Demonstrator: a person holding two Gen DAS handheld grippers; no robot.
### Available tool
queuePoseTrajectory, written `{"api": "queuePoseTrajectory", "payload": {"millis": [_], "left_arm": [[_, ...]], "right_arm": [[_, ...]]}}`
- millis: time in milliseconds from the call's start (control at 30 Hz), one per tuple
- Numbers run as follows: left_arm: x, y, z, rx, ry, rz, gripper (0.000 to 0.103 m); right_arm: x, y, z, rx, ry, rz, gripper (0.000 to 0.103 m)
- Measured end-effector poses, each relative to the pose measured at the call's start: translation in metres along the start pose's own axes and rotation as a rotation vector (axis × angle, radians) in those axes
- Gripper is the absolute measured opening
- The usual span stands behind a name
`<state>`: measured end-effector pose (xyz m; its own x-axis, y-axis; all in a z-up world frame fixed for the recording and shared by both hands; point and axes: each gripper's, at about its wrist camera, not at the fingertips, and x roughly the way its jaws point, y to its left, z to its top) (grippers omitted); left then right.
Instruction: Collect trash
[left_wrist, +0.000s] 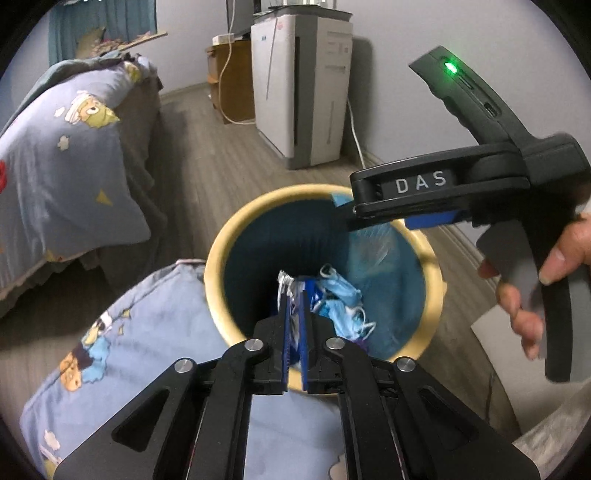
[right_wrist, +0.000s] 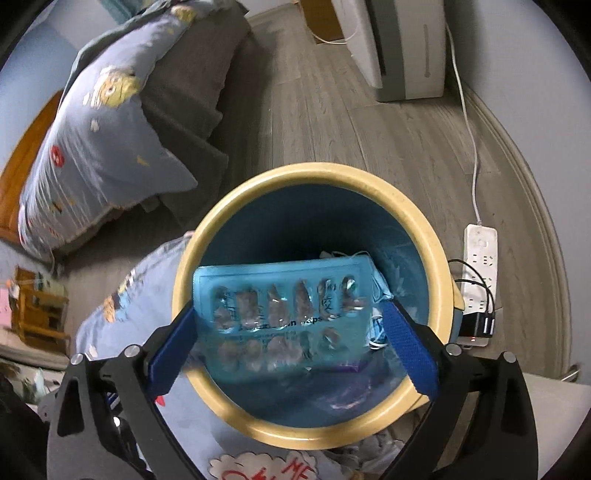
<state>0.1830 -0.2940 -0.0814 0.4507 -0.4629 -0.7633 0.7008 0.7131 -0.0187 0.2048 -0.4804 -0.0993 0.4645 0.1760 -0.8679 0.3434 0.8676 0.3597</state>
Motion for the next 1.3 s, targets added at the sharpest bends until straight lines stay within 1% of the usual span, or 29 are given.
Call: {"api": "queuePoseTrajectory", "payload": {"millis": [67,200,267,367,400,467,500,567,600,633,767,933,1067,1200,1300], "left_arm": [[0.000,0.001,0.001,-0.006,-0.010,-0.002,0.019],[-0.005,0.001,-0.002,-0.007,-0.003,-0.009,0.021],[-0.010,0.002,-0.006,-0.008,0.006,-0.004,0.032],[-0.028,0.004,-0.009,-0.018,0.006,-0.005,0.064],[-0.038,0.004,-0.009,-0.020,0.001,-0.002,0.068],[-0.056,0.005,-0.008,-0.033,-0.009,0.010,0.087],[-0.063,0.006,-0.008,-0.046,-0.010,0.010,0.090],[-0.075,0.008,-0.006,-0.079,-0.002,0.005,0.094],[-0.082,0.009,-0.005,-0.092,0.002,0.014,0.095],[-0.089,0.009,-0.005,-0.099,-0.001,0.038,0.096],[-0.110,0.011,-0.004,-0.136,-0.003,0.117,0.098],[-0.130,0.009,-0.012,-0.171,-0.001,0.157,0.098],[-0.140,0.005,-0.021,-0.182,0.001,0.180,0.098],[-0.148,0.006,-0.026,-0.216,-0.019,0.172,0.098],[-0.155,0.007,-0.028,-0.202,-0.049,0.189,0.098]], "right_arm": [[0.000,-0.001,0.001,0.010,-0.003,0.014,0.097],[-0.007,-0.004,0.002,0.017,-0.007,0.003,0.097],[-0.015,-0.003,-0.002,0.010,-0.010,0.000,0.097],[-0.037,0.001,-0.014,-0.002,-0.006,-0.020,0.097],[-0.044,0.002,-0.018,0.003,-0.010,-0.020,0.097],[-0.065,0.003,-0.027,0.011,-0.038,-0.021,0.097],[-0.077,0.005,-0.034,-0.001,-0.057,-0.039,0.097],[-0.091,0.009,-0.045,-0.030,-0.072,-0.067,0.097],[-0.097,0.011,-0.049,-0.042,-0.081,-0.063,0.097],[-0.106,0.014,-0.055,-0.060,-0.093,-0.060,0.097],[-0.134,0.029,-0.077,-0.152,-0.152,-0.111,0.097],[-0.162,0.039,-0.105,-0.230,-0.214,-0.133,0.097],[-0.172,0.050,-0.123,-0.291,-0.253,-0.151,0.097],[-0.178,0.057,-0.133,-0.331,-0.291,-0.149,0.097],[-0.181,0.060,-0.136,-0.351,-0.308,-0.126,0.097]]}}
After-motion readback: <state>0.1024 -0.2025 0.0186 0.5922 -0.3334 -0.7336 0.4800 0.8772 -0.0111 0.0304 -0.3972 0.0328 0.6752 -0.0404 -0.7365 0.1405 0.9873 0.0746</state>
